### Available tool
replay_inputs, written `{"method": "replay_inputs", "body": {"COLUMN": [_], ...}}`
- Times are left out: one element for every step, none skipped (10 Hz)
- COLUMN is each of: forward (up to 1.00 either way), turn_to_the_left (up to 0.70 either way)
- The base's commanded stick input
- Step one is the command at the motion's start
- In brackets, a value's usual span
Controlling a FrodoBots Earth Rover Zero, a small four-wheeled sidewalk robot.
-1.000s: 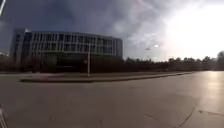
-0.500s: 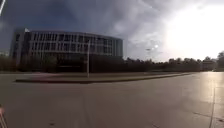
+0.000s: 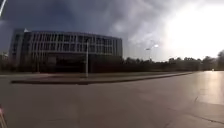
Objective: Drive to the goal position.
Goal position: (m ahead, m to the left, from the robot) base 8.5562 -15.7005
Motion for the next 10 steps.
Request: {"method": "replay_inputs", "body": {"forward": [0.7,0.7,0.7,0.7,0.7,0.7,0.7,0.7,0.7,0.7], "turn_to_the_left": [0.0,0.0,0.0,0.0,0.0,0.0,0.0,0.0,0.0,0.0]}}
